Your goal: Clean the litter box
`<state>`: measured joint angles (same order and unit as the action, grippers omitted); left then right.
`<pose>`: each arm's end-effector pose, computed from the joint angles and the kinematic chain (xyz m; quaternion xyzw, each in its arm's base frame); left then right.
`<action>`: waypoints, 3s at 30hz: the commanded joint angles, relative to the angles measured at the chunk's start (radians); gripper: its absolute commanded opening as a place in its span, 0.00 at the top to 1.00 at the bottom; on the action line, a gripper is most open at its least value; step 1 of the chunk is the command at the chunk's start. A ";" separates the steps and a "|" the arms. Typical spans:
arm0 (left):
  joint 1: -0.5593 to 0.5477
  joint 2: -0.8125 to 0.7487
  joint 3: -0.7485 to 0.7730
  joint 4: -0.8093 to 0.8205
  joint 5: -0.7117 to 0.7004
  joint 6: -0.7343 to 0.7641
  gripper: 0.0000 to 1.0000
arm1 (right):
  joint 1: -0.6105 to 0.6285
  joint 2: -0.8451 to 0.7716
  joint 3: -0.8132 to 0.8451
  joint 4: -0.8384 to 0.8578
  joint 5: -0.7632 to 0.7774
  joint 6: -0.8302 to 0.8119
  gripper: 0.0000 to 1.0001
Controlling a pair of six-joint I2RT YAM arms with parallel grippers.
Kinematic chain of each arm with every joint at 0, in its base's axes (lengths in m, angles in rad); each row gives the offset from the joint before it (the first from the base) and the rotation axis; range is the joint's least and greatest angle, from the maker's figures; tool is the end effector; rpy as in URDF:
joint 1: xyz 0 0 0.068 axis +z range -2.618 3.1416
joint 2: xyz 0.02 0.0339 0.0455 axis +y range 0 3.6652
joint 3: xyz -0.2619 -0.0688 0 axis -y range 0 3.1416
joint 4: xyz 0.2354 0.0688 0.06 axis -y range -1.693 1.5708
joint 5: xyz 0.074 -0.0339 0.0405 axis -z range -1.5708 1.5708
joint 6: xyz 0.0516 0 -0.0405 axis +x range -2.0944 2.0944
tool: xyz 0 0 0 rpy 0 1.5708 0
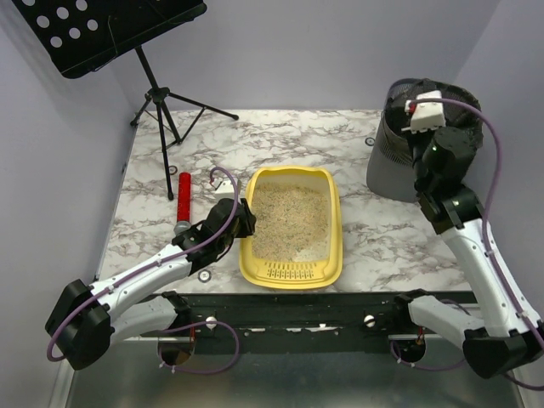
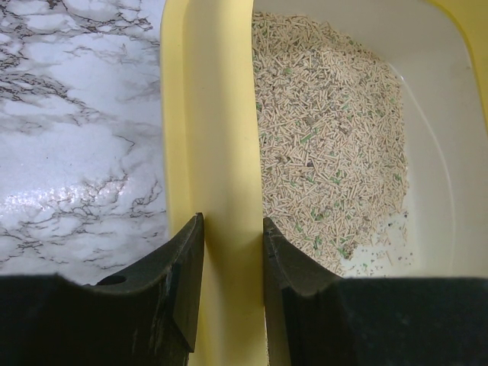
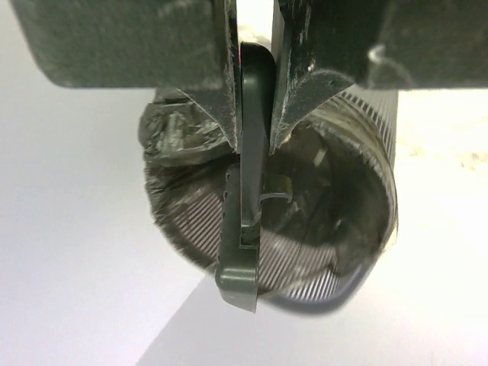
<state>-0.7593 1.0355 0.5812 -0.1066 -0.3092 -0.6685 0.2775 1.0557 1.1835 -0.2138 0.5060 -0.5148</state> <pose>0.1766 -0.1459 0.2239 -0.0352 0.8673 -0.2111 0.4495 0.2334 0.0405 0.4207 -0.1192 0.7234 -0.2606 0.6281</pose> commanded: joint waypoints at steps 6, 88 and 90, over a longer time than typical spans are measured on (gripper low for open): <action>-0.005 0.011 -0.014 -0.093 0.038 0.003 0.92 | -0.004 -0.168 0.093 -0.050 -0.113 0.369 0.98; 0.262 0.600 0.678 -0.254 0.421 0.728 0.01 | 0.232 0.346 0.166 -0.544 -0.656 0.619 1.00; 0.261 0.633 0.669 -0.269 0.388 0.692 0.04 | 0.236 0.301 0.130 -0.564 -0.682 0.688 0.99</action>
<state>-0.5034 1.6211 1.2369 -0.2947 0.0570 0.0425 0.5148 1.4334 1.3659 -0.7765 -0.0864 0.0540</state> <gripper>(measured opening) 0.987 0.229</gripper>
